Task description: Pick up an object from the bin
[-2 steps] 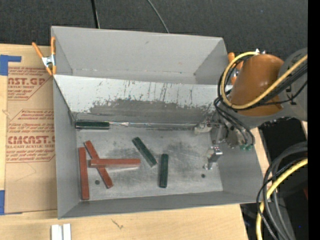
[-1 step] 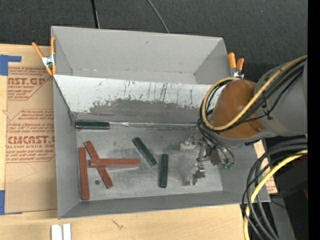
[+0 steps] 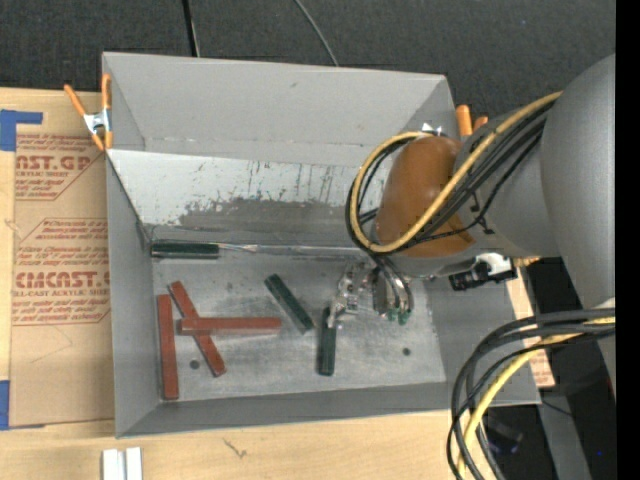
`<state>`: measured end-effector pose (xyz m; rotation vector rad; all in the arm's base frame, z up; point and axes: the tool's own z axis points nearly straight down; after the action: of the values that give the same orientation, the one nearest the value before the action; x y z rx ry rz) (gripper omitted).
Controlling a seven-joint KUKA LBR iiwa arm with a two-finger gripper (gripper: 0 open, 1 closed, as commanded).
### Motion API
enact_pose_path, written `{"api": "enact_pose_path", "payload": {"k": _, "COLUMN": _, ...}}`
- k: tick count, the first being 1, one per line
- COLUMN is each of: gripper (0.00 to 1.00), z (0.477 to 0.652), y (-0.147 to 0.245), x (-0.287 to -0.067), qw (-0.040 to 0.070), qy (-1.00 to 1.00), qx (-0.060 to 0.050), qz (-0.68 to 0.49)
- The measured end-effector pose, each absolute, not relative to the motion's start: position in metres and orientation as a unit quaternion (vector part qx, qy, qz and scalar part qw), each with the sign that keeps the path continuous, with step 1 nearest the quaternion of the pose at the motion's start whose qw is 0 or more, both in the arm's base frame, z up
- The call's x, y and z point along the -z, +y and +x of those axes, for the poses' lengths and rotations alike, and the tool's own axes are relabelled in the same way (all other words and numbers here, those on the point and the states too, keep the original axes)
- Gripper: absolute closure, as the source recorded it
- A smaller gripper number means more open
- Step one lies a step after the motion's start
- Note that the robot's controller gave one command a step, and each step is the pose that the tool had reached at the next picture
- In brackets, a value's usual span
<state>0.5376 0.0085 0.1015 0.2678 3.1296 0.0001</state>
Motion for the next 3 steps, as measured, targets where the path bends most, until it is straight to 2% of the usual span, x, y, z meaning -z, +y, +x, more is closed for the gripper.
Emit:
{"api": "enact_pose_path", "payload": {"k": 1, "gripper": 1.0, "z": 0.538, "y": 0.008, "x": -0.102, "qw": 0.0, "qy": 0.996, "qx": 0.0, "qz": 0.085}}
{"api": "enact_pose_path", "payload": {"k": 2, "gripper": 1.0, "z": 0.536, "y": 0.01, "x": -0.152, "qw": -0.002, "qy": 0.997, "qx": 0.0, "qz": 0.08}}
{"api": "enact_pose_path", "payload": {"k": 3, "gripper": 0.0, "z": 0.536, "y": 0.008, "x": -0.164, "qw": 0.001, "qy": 0.998, "qx": 0.0, "qz": 0.067}}
